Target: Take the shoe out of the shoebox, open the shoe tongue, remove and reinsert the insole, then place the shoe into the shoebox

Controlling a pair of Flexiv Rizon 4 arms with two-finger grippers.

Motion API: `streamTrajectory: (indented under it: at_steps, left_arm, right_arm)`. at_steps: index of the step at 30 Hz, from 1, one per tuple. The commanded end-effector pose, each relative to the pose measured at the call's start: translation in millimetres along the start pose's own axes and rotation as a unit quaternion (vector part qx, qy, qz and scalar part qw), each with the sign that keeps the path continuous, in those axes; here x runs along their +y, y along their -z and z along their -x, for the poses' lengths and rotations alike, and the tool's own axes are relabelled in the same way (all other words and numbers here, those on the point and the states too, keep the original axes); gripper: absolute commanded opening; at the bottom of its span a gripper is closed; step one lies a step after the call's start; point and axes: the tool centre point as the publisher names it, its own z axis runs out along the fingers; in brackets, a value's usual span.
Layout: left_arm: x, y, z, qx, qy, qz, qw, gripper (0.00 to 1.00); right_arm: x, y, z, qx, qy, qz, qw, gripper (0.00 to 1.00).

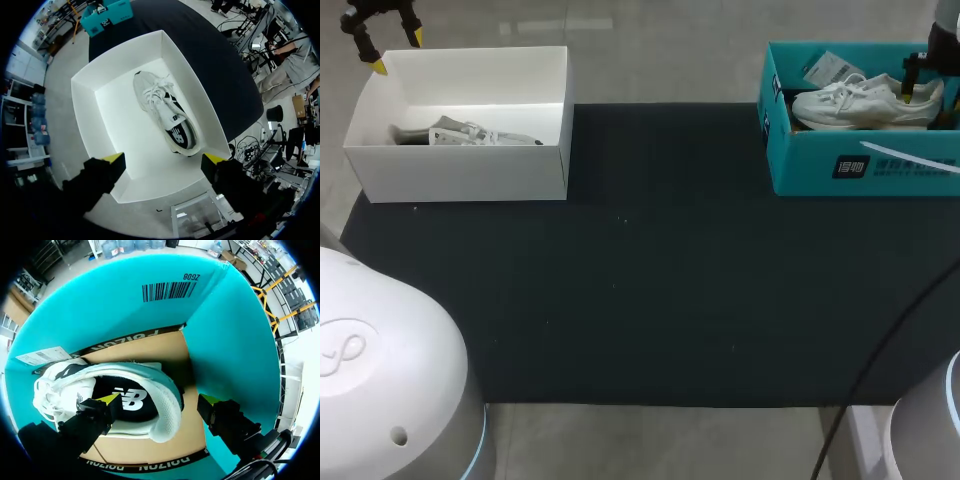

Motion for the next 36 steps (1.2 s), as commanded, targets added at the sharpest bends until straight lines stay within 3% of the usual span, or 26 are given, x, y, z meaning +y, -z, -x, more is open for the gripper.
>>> streamTrajectory:
  at_steps: [1, 3, 5, 6, 7, 9, 11, 12, 24, 36]
  left_arm:
    - [0, 1, -0.6, 0.001, 0.000, 0.001, 1.000, 1.00]
    - [0, 1, -0.6, 0.001, 0.000, 0.001, 1.000, 1.00]
    - [0, 1, -0.6, 0.001, 0.000, 0.001, 1.000, 1.00]
    - [0, 1, -0.6, 0.001, 0.000, 0.001, 1.000, 1.00]
    - [0, 1, -0.6, 0.001, 0.000, 0.001, 1.000, 1.00]
    - [0, 1, -0.6, 0.001, 0.000, 0.001, 1.000, 1.00]
    - [0, 1, -0.6, 0.001, 0.000, 0.001, 1.000, 1.00]
    - [0, 1, -0.6, 0.001, 0.000, 0.001, 1.000, 1.00]
    - [0, 1, -0.6, 0.001, 0.000, 0.001, 1.000, 1.00]
    - [0, 1, -0.6, 0.001, 0.000, 0.001, 1.000, 1.00]
  right_arm:
    - [30.2, -14, 5.4, 0.003, 0.000, -0.053, 0.999, 1.00]
    - [30.1, -19, 6.2, 0.008, 0.005, -0.062, 0.998, 1.00]
    - [29.3, -22, 4.6, 0.006, 0.013, -0.070, 0.997, 0.84]
    - [28.4, -22, 3.7, 0.005, 0.016, -0.072, 0.997, 0.60]
    - [27.3, -23, 2.7, 0.007, 0.019, -0.077, 0.997, 0.49]
    - [24.8, -25, 1.5, 0.001, 0.024, -0.084, 0.996, 0.40]
    - [22.2, -28, 1.9, -0.003, 0.025, -0.096, 0.995, 0.20]
    - [20.9, -30, 2.5, -0.005, 0.024, -0.102, 0.994, 0.00]
    - [6.2, -22, 13.9, -0.038, -0.013, -0.143, 0.989, 0.00]
    - [1.9, 44, 31.2, -0.035, -0.050, -0.127, 0.990, 0.00]
